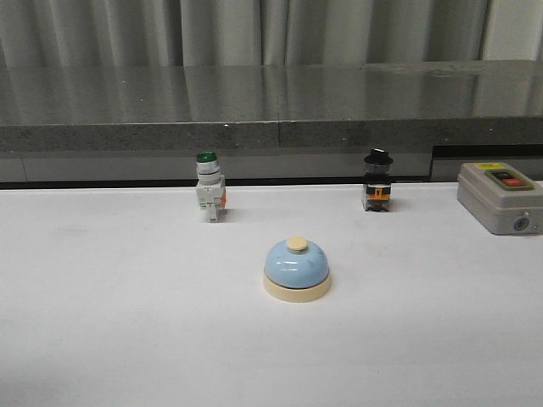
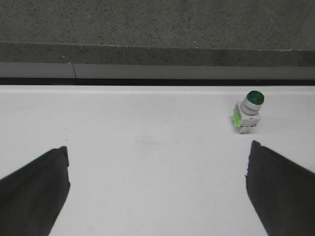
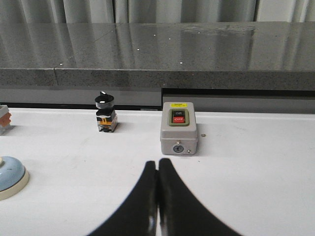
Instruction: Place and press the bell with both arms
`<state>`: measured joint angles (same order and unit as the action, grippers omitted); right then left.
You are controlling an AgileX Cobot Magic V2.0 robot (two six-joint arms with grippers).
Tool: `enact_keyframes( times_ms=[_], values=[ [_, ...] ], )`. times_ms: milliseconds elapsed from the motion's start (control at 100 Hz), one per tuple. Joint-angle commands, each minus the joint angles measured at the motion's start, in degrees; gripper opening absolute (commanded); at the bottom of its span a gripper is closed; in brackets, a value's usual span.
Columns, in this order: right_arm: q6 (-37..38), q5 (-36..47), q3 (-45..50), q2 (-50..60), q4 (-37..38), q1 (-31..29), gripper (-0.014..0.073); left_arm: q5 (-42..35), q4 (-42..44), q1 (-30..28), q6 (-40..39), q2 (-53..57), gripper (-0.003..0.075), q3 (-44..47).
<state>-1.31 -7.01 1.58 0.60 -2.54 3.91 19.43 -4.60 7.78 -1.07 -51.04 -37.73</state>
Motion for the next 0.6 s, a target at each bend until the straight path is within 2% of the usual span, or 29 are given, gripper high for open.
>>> enact_keyframes(
  times_ms=[0,130,250,320,590],
  values=[
    [-0.27,4.69,-0.85,1.05,0.53,-0.5,-0.006,-4.36,-0.94,-0.23,-0.46,6.13,0.0691,1.31],
    [-0.27,4.69,-0.85,1.05,0.53,-0.5,-0.006,-3.43,-0.83,-0.23,-0.46,13.34,0.0667,3.92],
    [-0.27,4.69,-0.85,1.05,0.53,-0.5,-0.006,-3.42,-0.76,-0.23,-0.36,17.45,0.0564,4.82],
    [-0.27,4.69,-0.85,1.05,0.53,-0.5,-0.006,-3.54,-0.48,-0.23,-0.36,18.63,0.0464,4.82],
    [-0.27,4.69,-0.85,1.05,0.53,-0.5,-0.006,-3.92,-0.48,-0.23,-0.36,18.89,0.0003,4.82]
  ],
)
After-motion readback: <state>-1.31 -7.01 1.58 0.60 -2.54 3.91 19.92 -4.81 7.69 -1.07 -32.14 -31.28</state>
